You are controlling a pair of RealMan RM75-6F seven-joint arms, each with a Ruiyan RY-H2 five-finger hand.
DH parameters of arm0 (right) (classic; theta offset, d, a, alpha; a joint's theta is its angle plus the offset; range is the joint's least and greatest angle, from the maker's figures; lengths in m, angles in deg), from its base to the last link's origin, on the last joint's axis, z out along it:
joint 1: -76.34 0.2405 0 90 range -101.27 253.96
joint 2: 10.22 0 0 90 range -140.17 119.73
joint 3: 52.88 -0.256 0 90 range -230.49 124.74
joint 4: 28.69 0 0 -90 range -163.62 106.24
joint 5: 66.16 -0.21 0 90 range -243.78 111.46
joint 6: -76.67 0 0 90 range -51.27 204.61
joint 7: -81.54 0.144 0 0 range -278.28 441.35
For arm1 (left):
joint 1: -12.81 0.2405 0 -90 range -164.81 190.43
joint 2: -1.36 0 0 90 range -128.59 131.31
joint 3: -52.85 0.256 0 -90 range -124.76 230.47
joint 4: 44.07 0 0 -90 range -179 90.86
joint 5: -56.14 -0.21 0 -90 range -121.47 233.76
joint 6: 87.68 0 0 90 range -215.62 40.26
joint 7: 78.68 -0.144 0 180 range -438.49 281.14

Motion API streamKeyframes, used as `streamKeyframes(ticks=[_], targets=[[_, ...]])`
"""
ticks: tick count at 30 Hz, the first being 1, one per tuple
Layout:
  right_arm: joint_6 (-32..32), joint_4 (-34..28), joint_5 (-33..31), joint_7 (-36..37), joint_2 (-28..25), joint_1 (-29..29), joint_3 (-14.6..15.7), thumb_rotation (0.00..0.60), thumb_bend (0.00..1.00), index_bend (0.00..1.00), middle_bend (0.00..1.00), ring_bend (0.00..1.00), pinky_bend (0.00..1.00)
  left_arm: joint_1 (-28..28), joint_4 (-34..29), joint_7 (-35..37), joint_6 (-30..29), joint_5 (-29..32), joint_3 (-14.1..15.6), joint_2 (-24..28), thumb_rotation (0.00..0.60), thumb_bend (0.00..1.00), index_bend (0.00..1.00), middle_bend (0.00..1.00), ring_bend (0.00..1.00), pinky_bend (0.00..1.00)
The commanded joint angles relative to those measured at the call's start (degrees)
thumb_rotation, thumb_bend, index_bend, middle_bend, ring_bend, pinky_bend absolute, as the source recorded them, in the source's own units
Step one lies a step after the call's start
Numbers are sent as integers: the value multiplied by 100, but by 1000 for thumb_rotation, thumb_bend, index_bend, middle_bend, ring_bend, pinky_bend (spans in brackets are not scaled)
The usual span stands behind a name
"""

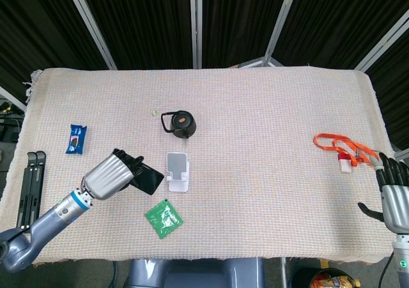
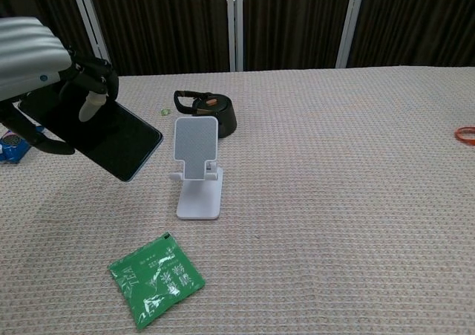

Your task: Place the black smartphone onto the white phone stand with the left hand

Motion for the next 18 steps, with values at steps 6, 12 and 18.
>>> streamKeyframes(ticks=[6,12,18], targets=[[-9,35,-43,40,-8,3,-23,600,0,0,0,0,0,-675,880,-195,-46,-854,-143,-386,600,0,614,537,578,556],[-101,127,-187,0,34,31,-58,600,0,0,0,0,0,-1286,1588,-123,49,-1398,-109,-634,600,0,618,537,578,556],[-245,290,-425,-7,88,59,-111,600,0,0,0,0,0,-1884,2178,127,223,-1820,44,-743,600,0,632,541,578,556]])
